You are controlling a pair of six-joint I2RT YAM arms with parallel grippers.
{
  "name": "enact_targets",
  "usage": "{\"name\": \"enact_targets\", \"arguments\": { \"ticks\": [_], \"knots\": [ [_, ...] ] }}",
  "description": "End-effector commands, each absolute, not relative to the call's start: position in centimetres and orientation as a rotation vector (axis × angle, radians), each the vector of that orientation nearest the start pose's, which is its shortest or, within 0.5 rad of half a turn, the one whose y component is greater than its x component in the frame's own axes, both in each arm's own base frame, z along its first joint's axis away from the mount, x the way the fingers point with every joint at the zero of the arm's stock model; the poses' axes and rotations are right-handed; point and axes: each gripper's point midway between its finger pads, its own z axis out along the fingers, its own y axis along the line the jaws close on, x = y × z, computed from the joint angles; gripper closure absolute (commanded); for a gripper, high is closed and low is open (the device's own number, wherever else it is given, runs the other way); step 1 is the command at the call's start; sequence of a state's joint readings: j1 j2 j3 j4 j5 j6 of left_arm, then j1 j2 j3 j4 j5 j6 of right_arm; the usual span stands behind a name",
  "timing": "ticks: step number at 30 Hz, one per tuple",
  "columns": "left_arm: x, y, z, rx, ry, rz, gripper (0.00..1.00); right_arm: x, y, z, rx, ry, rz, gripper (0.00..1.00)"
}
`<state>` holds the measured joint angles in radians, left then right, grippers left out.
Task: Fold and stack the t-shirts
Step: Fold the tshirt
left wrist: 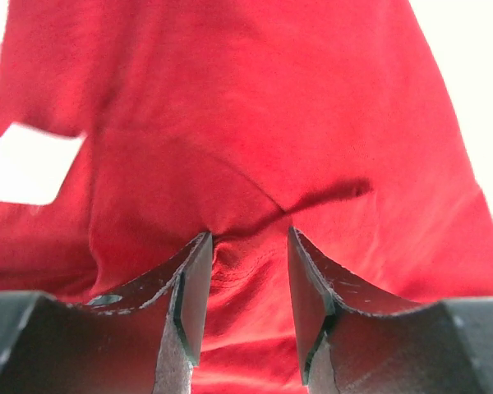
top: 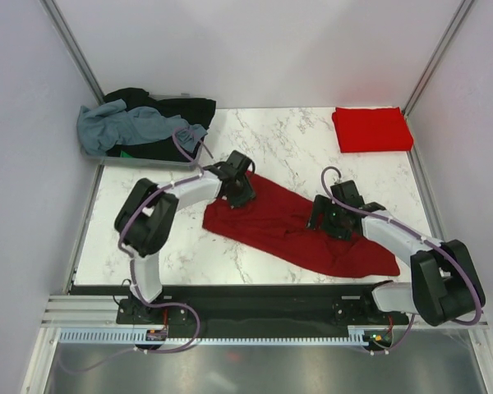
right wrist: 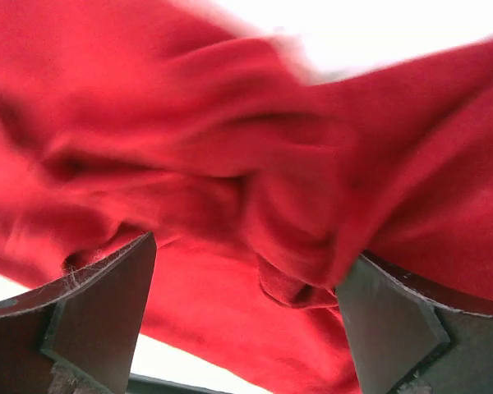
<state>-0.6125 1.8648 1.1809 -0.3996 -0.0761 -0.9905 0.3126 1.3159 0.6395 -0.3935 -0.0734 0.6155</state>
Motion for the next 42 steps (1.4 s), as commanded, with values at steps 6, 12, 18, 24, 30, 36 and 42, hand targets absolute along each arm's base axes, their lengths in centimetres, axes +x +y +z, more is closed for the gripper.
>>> {"name": "enact_targets", "arguments": {
  "ticks": [6,12,18,24,30,36,42],
  "knots": [
    [46.6,-30.6,0.7,-0.588,2.644,-0.348,0.49,24.2,20.7,4.5,0.592,2.670,0.850,0.05],
    [55.5,-36.4,10.9,-0.422,2.410,-0.766,0.49,24.7,27.7,12.2,0.405,2.613,1.042,0.04],
    [53.9,-34.2,19.8,-0.179,2.294,-0.791,0.44,26.0,28.1,18.9,0.291,2.477,1.021,0.02],
    [48.4,-29.3,28.1,-0.050,2.239,-0.722,0.40,30.8,28.0,20.9,0.154,2.433,0.830,0.03],
    [41.2,-21.8,27.4,-0.098,2.302,-0.536,0.40,35.9,28.3,17.5,0.063,2.484,0.660,0.09],
    [32.5,-17.2,22.0,-0.137,2.381,-0.478,0.42,39.9,30.2,8.5,-0.007,2.626,0.530,0.13],
    [26.6,-16.0,16.7,-0.156,2.473,-0.539,0.44,43.4,31.1,4.5,0.014,2.646,0.526,0.13]
  ]
}}
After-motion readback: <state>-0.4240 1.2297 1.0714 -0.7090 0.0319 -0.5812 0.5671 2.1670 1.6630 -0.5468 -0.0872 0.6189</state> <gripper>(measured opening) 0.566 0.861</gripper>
